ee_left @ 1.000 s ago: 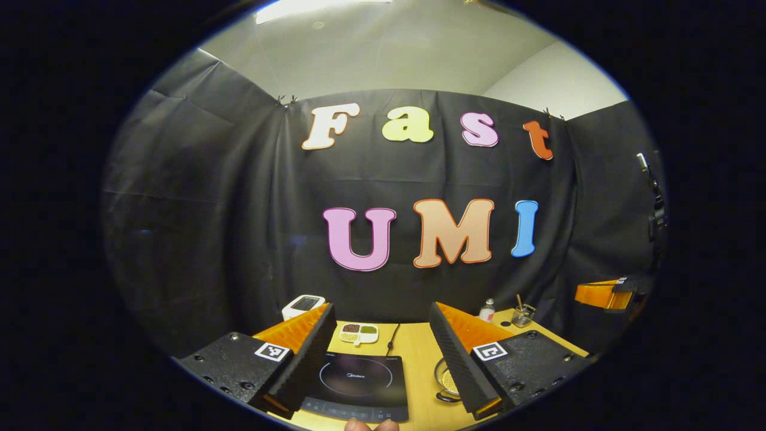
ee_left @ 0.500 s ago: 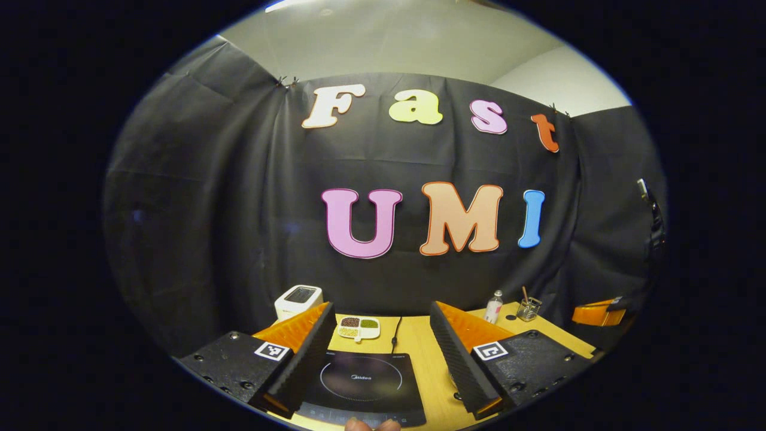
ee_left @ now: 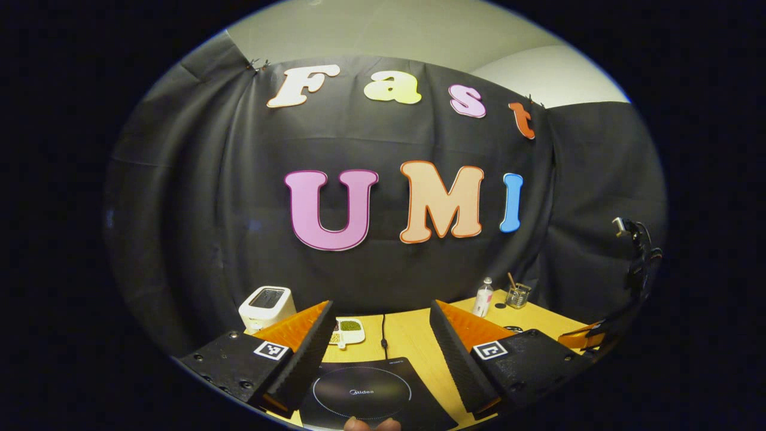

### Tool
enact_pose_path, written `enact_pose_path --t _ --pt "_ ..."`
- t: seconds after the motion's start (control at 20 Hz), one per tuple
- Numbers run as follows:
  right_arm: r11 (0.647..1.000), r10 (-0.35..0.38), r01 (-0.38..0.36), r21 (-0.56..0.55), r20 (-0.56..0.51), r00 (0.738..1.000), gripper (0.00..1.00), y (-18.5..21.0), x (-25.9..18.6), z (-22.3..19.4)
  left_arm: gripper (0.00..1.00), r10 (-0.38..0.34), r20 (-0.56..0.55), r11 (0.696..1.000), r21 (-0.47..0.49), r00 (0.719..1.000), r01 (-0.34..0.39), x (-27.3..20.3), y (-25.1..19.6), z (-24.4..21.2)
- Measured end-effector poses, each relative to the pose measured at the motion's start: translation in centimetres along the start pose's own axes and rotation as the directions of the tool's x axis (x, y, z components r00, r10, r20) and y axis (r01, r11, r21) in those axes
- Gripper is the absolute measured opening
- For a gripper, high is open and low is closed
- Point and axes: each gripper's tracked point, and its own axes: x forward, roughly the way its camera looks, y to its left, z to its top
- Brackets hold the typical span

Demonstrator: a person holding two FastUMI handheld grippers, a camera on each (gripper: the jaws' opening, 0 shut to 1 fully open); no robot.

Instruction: First push the handle of the pot to place it horizontally, then grasp the pot with both hands and set it on the induction cooktop.

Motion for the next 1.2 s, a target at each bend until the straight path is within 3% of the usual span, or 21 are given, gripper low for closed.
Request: enact_pose_path --t 0.35,0.75,0.9,1.2 --pt "0.999 -0.036 0.042 0.029 -0.176 0.984 0.03 1.5 2.8 -6.4 0.95 -0.039 -0.044 0.999 -0.037 0.998 0.037 2.3 1.7 -2.6" --pt "0.996 -0.077 0.085 0.008 -0.361 0.93 0.03 1.9 4.6 -14.2 0.95 -0.033 -0.043 0.999 -0.03 0.999 0.032 2.5 3.8 -3.0" --pt "0.995 -0.103 0.102 -0.024 -0.396 0.913 0.03 2.2 5.6 -15.6 0.95 -0.027 -0.036 0.999 -0.035 0.999 0.026 2.2 4.5 -2.9" --pt "0.997 -0.07 0.051 -0.057 -0.398 0.915 0.0 5.1 6.5 -15.3 0.95 0.011 -0.047 0.999 -0.046 0.999 -0.013 1.3 6.1 -3.5"
